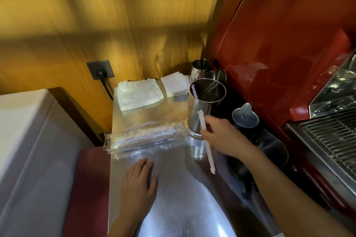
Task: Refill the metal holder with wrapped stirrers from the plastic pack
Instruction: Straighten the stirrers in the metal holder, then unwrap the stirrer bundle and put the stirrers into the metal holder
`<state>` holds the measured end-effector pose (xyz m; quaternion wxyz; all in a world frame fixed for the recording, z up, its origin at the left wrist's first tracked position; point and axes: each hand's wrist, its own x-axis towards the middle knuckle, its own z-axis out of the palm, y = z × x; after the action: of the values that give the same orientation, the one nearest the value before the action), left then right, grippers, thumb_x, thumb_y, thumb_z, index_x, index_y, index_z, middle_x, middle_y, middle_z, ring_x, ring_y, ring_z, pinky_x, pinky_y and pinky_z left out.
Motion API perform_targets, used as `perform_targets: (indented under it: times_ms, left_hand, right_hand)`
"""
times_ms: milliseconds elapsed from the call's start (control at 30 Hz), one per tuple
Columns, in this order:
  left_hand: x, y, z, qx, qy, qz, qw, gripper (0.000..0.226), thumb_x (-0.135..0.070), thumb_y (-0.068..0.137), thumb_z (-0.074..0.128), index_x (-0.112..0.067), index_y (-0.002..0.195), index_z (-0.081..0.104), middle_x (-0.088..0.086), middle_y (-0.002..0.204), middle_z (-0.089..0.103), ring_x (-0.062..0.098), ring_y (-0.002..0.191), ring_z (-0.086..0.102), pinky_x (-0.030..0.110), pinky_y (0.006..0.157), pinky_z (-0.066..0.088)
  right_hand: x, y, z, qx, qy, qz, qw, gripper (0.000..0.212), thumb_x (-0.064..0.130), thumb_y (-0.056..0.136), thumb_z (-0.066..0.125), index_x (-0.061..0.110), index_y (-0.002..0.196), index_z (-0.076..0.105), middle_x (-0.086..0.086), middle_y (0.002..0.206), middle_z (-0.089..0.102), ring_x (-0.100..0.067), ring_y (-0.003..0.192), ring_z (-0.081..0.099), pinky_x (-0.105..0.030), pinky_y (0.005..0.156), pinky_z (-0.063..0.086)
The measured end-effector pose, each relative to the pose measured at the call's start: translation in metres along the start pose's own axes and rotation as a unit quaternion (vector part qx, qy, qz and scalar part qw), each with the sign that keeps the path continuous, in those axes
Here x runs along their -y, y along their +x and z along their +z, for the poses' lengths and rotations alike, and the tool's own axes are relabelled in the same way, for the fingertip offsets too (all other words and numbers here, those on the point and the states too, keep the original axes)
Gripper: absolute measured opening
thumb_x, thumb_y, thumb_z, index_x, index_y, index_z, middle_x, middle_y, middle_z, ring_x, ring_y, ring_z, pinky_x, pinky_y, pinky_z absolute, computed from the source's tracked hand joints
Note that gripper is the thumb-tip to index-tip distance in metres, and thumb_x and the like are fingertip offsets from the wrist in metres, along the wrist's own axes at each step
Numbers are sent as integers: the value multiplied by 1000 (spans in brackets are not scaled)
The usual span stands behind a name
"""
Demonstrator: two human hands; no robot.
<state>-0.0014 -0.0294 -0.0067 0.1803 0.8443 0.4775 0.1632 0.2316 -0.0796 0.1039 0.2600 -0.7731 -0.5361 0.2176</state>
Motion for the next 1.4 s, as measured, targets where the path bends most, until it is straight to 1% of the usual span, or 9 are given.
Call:
perform_targets:
  times_ms: [167, 300, 367, 533, 667, 1067, 1200, 1300, 1400]
  left_hand:
    - [2, -1, 1, 3, -2, -6, 1000, 52, -42, 80, 39, -5, 104, 67, 16, 110, 67, 34, 98, 64, 45, 83, 52]
    - [4, 0, 3, -1, 3, -3, 1000, 53, -42, 80, 39, -4, 105, 67, 16, 111, 67, 33, 100, 64, 46, 85, 50]
    - [3, 0, 2, -5, 8, -5, 1000, 53, -43, 80, 39, -5, 105, 67, 16, 111, 68, 32, 100, 64, 46, 85, 50]
    - [1, 0, 1, -4, 1, -12, 1000, 52, -41, 77, 41, -4, 99, 70, 17, 106, 70, 32, 95, 67, 48, 80, 53]
    - [1, 0, 1, -11, -7, -13, 1000, 53, -42, 76, 41, -3, 97, 71, 18, 106, 70, 32, 94, 67, 49, 80, 53]
    - [8, 5, -2, -5, -46, 9, 999, 28, -21, 83, 64, -10, 109, 64, 7, 119, 62, 24, 109, 57, 34, 96, 43]
    - [11, 18, -14, -44, -31, 35, 998, 22, -8, 73, 73, -11, 95, 67, 7, 97, 68, 24, 88, 61, 15, 78, 31]
    - [11, 33, -20, -89, -7, 48, 995, 29, -6, 71, 73, -11, 99, 66, 10, 103, 67, 28, 91, 63, 29, 82, 43]
    - [15, 51, -22, -110, 14, 46, 993, 41, -11, 74, 70, -11, 113, 59, 11, 120, 62, 30, 109, 59, 41, 90, 49]
  right_hand:
    - [30, 10, -51, -134, 107, -106, 979, 8, 19, 90, 49, 17, 83, 53, -2, 63, 62, -14, 54, 63, -36, 54, 56]
    - [39, 28, -73, -261, 132, -158, 943, 18, 10, 89, 49, 22, 77, 53, 12, 65, 65, -4, 66, 63, -23, 63, 54]
    - [36, 40, -76, -275, 111, -142, 944, 15, 9, 89, 48, 15, 78, 55, 7, 72, 65, -13, 71, 62, -35, 72, 54]
    - [17, 64, -64, -176, -53, -92, 979, 17, 14, 91, 45, 5, 81, 55, -10, 77, 64, -22, 67, 57, -33, 60, 40]
    - [12, 71, -58, -35, -97, -65, 992, 15, 17, 87, 52, 5, 86, 61, -13, 85, 65, -26, 78, 60, -38, 69, 45]
    - [41, 52, -40, -68, -37, -187, 979, 11, 18, 89, 53, 12, 93, 62, -3, 86, 65, -18, 80, 59, -33, 71, 47]
    - [46, 52, -2, -28, -41, -209, 977, 8, 20, 90, 49, 19, 91, 57, 1, 86, 61, -15, 78, 56, -35, 70, 49]
    - [38, 63, 35, 21, -70, -198, 977, 8, 16, 88, 46, 19, 85, 53, -1, 87, 56, -20, 79, 52, -43, 74, 48]
    - [26, 74, 67, 41, -89, -187, 977, 24, 18, 87, 46, 14, 109, 56, -10, 111, 58, -29, 103, 52, -40, 91, 42]
